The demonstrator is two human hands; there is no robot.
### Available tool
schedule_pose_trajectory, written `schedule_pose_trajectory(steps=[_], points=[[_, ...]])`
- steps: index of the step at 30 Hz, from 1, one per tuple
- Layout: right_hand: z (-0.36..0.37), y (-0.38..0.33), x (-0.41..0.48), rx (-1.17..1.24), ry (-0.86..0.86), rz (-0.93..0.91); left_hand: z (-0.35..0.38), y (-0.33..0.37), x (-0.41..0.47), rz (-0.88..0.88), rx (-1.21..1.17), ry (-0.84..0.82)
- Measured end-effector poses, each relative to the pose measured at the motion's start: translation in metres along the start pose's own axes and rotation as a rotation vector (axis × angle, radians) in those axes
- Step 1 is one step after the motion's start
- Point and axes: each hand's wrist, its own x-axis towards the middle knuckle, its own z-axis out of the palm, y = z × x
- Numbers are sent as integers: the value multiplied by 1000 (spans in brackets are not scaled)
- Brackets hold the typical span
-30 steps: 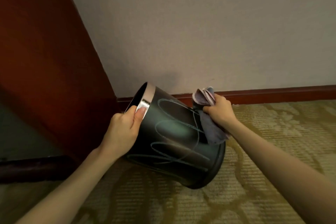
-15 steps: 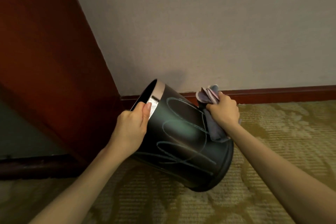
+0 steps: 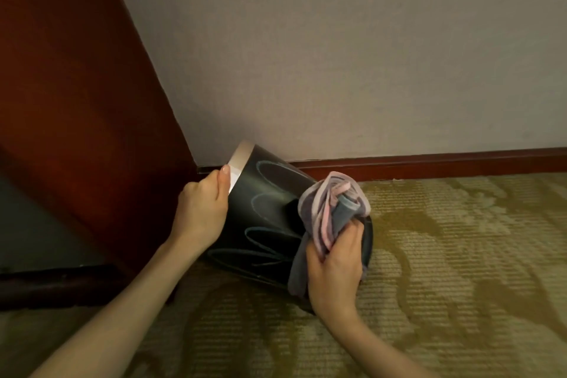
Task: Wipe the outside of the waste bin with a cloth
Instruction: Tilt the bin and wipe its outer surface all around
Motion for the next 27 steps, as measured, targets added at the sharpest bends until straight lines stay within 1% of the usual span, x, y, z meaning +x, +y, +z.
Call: schedule_pose_trajectory(steps=[2, 5, 8, 12, 16, 20, 27], points=[[1, 0, 2, -8, -38, -14, -2, -3, -2, -12, 7, 4], [3, 1, 22, 30, -95, 56, -4, -4, -3, 34, -7, 22], [6, 4, 42, 41, -116, 96, -4, -4, -3, 29, -21, 38], [12, 7, 64, 3, -106, 84, -3, -9, -3, 8, -48, 23], [17, 10, 95, -89, -127, 156, -1, -9, -2, 28, -68, 15], [23, 21, 126, -203, -234, 246, 0, -10, -1, 72, -94, 13], [38, 51, 165, -226, -426, 393, -1, -14, -4, 119, -128, -14]])
